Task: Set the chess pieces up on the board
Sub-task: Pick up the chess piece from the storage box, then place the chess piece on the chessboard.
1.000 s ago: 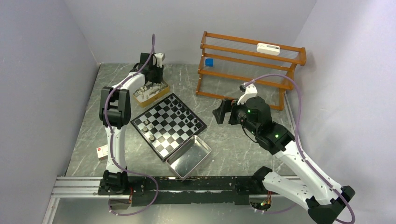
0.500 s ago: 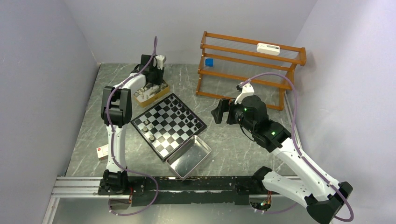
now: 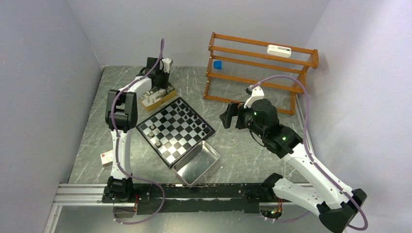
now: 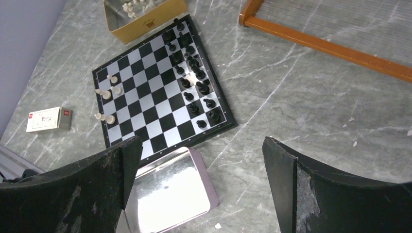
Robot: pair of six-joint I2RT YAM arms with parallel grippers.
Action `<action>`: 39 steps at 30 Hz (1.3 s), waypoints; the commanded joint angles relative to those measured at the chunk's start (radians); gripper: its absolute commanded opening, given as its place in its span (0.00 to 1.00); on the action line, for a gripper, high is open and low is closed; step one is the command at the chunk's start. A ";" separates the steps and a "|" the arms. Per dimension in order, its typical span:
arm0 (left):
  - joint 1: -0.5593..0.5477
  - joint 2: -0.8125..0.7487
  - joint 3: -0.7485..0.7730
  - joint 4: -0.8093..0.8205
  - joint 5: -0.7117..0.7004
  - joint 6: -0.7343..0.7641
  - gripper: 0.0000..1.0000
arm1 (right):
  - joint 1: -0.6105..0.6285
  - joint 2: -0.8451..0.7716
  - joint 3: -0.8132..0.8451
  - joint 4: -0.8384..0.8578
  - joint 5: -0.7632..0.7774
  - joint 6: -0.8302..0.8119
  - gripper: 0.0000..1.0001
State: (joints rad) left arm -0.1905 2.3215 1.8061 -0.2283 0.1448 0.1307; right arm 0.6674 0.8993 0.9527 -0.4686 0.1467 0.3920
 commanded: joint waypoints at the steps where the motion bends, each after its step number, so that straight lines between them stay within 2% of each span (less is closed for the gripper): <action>1: 0.006 -0.028 0.019 0.024 0.010 -0.001 0.18 | 0.003 -0.018 0.006 0.031 0.006 -0.004 1.00; 14: 0.006 -0.114 0.000 0.020 0.005 -0.079 0.17 | 0.004 -0.059 -0.028 0.042 -0.015 0.024 1.00; 24: 0.005 -0.229 -0.089 0.025 0.003 -0.218 0.16 | 0.003 -0.112 -0.058 0.042 -0.021 0.025 1.00; 31: 0.005 -0.345 -0.098 -0.120 -0.108 -0.296 0.17 | 0.003 -0.120 -0.064 0.042 -0.038 0.008 1.00; 39: 0.005 -0.541 -0.252 -0.230 -0.170 -0.367 0.15 | 0.003 -0.127 -0.088 0.070 -0.063 0.019 1.00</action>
State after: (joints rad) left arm -0.1905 1.8755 1.6344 -0.3813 0.0284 -0.1833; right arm 0.6674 0.7914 0.8856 -0.4374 0.1005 0.4137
